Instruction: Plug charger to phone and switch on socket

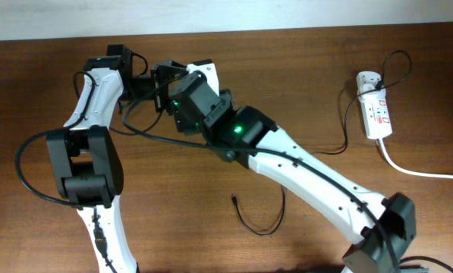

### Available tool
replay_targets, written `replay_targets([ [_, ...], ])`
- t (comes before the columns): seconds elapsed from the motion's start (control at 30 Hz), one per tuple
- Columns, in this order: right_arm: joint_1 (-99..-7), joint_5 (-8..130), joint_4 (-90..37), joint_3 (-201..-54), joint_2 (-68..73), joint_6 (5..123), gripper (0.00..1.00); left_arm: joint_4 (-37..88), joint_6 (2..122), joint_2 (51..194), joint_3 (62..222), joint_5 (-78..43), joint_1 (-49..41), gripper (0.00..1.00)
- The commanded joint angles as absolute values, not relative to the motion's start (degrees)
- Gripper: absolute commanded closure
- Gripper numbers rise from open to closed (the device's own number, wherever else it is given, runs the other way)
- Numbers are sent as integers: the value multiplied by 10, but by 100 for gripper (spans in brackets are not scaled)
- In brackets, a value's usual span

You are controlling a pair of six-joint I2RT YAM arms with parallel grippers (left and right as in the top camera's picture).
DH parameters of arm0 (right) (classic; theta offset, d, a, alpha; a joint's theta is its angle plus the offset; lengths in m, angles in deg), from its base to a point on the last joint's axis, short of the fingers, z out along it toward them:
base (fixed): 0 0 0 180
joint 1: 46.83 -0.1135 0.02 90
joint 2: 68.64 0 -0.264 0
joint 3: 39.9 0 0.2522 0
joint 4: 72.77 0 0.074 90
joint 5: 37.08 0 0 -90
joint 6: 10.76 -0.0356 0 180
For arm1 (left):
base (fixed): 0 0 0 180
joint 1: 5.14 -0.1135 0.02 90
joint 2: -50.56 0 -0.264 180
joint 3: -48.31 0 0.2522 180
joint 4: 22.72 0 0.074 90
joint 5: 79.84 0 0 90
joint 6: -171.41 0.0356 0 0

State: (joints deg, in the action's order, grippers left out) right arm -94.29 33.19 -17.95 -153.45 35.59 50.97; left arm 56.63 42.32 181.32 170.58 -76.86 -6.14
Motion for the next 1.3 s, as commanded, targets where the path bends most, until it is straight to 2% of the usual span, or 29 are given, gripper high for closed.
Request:
replay_targets([
  [0.0, -944, 297, -191, -1545, 375, 505, 25, 567, 415, 1815, 1717, -800, -64, 23],
  [0.07, -944, 297, -210, -1545, 376, 524, 37, 567, 416, 1815, 1717, -800, -64, 22],
  [0.1, -944, 297, -213, -1545, 376, 524, 39, 567, 416, 1815, 1717, -800, -64, 22],
  [0.53, -943, 252, -239, -1545, 405, 524, 44, 560, 416, 1815, 1717, -794, -64, 22],
  [0.67, -943, 253, -244, -1545, 405, 524, 51, 561, 416, 1815, 1717, -788, -64, 22],
  [0.73, -943, 268, -244, -1545, 405, 524, 51, 561, 416, 1815, 1717, -788, -64, 22],
  [0.97, -943, 279, -244, -1545, 405, 521, 66, 561, 416, 1815, 1717, -788, -64, 21],
  [1.27, -943, 278, -244, -1545, 405, 521, 74, 561, 416, 1815, 1717, -788, -64, 22],
])
